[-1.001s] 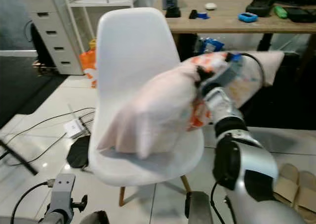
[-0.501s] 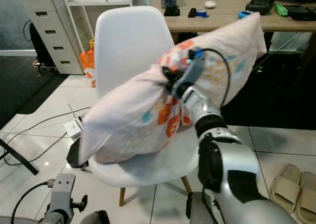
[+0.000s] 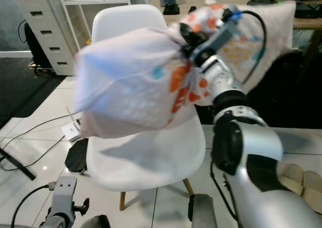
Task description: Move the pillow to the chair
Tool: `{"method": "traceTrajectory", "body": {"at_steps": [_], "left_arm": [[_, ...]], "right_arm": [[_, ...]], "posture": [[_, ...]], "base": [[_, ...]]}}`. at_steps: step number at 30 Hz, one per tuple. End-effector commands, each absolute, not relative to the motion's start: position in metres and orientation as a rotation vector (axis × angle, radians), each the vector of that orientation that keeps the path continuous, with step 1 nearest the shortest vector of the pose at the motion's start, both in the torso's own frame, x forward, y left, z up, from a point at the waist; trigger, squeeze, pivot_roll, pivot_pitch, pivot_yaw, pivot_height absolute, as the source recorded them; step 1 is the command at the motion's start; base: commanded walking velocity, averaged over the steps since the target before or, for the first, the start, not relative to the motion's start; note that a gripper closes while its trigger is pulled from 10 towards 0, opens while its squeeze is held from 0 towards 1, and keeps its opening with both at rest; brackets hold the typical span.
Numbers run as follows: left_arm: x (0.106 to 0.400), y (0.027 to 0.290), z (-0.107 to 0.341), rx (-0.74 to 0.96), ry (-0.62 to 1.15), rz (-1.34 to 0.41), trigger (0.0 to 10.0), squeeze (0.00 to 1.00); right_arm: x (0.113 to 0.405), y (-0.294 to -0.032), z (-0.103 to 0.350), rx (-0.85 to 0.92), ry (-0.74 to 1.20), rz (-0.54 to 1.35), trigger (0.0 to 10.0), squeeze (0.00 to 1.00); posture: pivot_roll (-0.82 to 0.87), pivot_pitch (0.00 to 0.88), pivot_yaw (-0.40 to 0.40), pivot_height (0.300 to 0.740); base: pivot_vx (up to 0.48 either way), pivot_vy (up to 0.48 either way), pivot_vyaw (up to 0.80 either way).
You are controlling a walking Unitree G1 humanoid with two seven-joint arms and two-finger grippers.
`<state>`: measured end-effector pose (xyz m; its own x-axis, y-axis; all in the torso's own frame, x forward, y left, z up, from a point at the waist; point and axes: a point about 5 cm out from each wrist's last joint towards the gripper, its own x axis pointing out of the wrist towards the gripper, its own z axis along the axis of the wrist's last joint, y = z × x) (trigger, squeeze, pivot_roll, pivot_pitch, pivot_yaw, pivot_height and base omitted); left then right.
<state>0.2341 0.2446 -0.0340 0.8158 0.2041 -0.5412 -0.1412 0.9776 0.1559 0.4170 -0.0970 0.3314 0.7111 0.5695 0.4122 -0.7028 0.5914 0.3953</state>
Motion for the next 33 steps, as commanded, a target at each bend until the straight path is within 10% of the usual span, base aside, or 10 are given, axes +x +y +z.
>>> {"method": "traceTrajectory", "body": {"at_steps": [1, 16, 33], "left_arm": [[0.227, 0.246, -0.038, 0.12, 0.613, 0.182, 10.0, 0.0], [0.228, 0.245, -0.038, 0.112, 0.604, 0.184, 10.0, 0.0], [0.227, 0.247, -0.037, 0.121, 0.598, 0.177, 10.0, 0.0]], "right_arm": [[0.406, -0.062, 0.339, 0.48, -0.266, 0.957, 10.0, 0.0], [0.394, -0.036, 0.333, 0.407, -0.271, 1.15, 10.0, 0.0], [0.422, -0.092, 0.267, 0.323, -0.154, 0.393, 10.0, 0.0]], "posture": [[-0.07, 0.055, 0.048, 0.476], [-0.07, 0.065, 0.042, 0.476], [-0.04, 0.077, 0.049, 0.476]], "base": [[0.0, 0.0, 0.0], [0.0, 0.0, 0.0], [0.0, 0.0, 0.0]]}}
